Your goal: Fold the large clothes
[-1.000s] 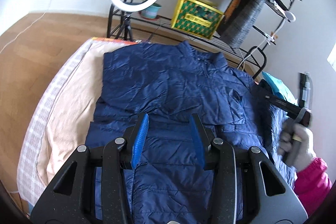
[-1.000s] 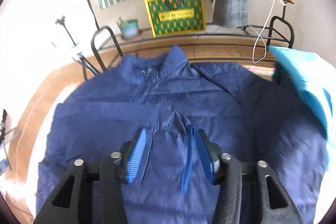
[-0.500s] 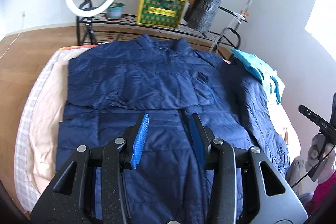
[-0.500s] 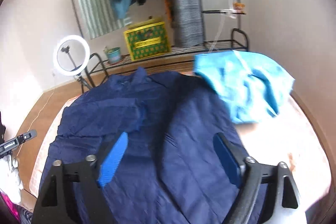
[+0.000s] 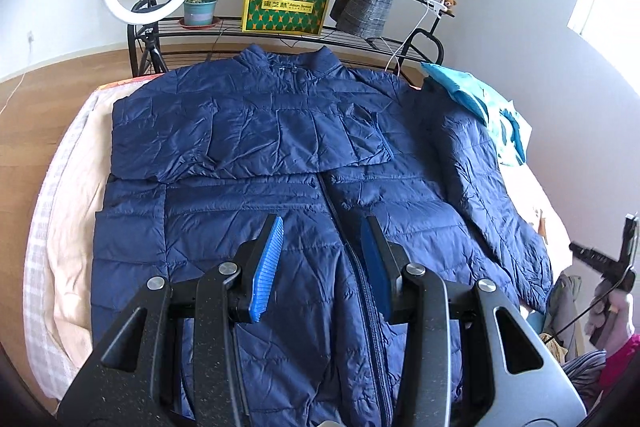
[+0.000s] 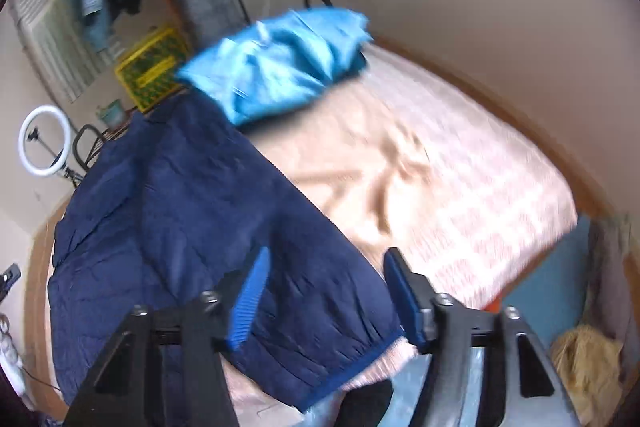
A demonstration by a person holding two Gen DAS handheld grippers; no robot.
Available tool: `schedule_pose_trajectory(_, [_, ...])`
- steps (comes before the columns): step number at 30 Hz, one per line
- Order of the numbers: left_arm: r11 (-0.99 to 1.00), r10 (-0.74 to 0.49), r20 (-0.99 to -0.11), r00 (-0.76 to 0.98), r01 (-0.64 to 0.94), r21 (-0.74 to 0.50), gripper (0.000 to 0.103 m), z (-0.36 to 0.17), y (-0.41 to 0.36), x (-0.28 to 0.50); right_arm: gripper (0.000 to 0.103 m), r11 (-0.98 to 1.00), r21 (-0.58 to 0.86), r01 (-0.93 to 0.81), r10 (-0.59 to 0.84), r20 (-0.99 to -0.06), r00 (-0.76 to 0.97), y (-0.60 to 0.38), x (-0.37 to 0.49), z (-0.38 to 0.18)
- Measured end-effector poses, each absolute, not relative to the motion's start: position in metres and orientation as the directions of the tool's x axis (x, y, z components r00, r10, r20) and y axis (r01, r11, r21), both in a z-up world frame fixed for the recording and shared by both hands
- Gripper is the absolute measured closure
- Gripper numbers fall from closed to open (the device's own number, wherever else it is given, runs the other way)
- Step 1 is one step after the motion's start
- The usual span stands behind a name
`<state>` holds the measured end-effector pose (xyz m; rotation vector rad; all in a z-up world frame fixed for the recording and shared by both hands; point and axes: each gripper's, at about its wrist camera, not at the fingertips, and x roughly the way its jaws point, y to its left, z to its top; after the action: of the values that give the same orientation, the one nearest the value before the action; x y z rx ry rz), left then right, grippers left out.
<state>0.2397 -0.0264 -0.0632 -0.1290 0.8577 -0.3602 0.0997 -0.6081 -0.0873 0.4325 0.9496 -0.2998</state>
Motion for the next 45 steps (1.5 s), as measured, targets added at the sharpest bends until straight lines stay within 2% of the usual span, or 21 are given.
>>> schedule_pose_trajectory(4, [0.928,-0.371,-0.72,0.586,0.263,-0.263,0.063,-0.066,-0.031,0.237,0.052,0.83,0.27,0.487,-0.024,-0.857,0.515,-0.622,0.086,-0.12])
schedule_pose_trajectory(8, [0.927,-0.372,-0.733,0.57,0.267,-0.263,0.063,-0.07,-0.037,0.235,0.052,0.759,0.383,0.527,0.071,-0.853,0.518,-0.637,0.08,-0.141])
schedule_pose_trajectory(12, [0.927,-0.372,-0.735,0.567,0.266,-0.264,0.063,-0.071,-0.039,0.236,0.049,0.749,0.361,0.556,0.058,-0.871,0.488,-0.639,0.08,-0.151])
schedule_pose_trajectory(16, [0.926,-0.374,-0.736,0.564,0.264,-0.269,0.063,-0.073,-0.041,0.239,0.051,0.754,0.368,0.544,0.075,-0.871,0.486,-0.636,0.08,-0.153])
schedule_pose_trajectory(17, [0.926,-0.375,-0.736,0.564,0.264,-0.27,0.063,-0.073,-0.041,0.239,0.06,0.757,0.368,0.54,0.075,-0.87,0.487,-0.635,0.08,-0.152])
schedule_pose_trajectory(18, [0.926,-0.375,-0.736,0.564,0.265,-0.269,0.063,-0.073,-0.041,0.239,0.072,0.76,0.37,0.534,0.081,-0.869,0.488,-0.634,0.08,-0.151])
schedule_pose_trajectory(19, [0.926,-0.375,-0.736,0.563,0.266,-0.268,0.063,-0.073,-0.041,0.239,0.078,0.762,0.369,0.532,0.08,-0.869,0.488,-0.633,0.08,-0.15])
schedule_pose_trajectory(21, [0.926,-0.375,-0.737,0.562,0.266,-0.268,0.063,-0.073,-0.044,0.241,0.095,0.762,0.378,0.526,0.078,-0.86,0.505,-0.631,0.078,-0.144])
schedule_pose_trajectory(24, [0.924,-0.38,-0.736,0.561,0.269,-0.273,0.063,-0.073,-0.046,0.243,0.101,0.774,0.375,0.51,0.054,-0.842,0.537,-0.624,0.076,-0.127])
schedule_pose_trajectory(30, [0.918,-0.396,-0.732,0.555,0.264,-0.296,0.063,-0.073,-0.045,0.248,0.103,0.848,0.375,0.375,0.046,-0.756,0.653,-0.58,0.085,-0.059])
schedule_pose_trajectory(35, [0.912,-0.41,-0.724,0.555,0.257,-0.319,0.063,-0.072,-0.042,0.252,0.103,0.893,0.4,0.208,0.123,-0.661,0.74,-0.524,0.116,-0.006])
schedule_pose_trajectory(39, [0.91,-0.414,-0.716,0.562,0.248,-0.332,0.063,-0.07,-0.036,0.252,0.103,0.902,0.426,0.072,0.231,-0.616,0.753,-0.477,0.148,0.01])
schedule_pose_trajectory(45, [0.91,-0.413,-0.713,0.566,0.223,-0.35,0.063,-0.069,-0.024,0.256,0.103,0.908,0.416,-0.05,0.327,-0.627,0.707,-0.413,0.195,0.003])
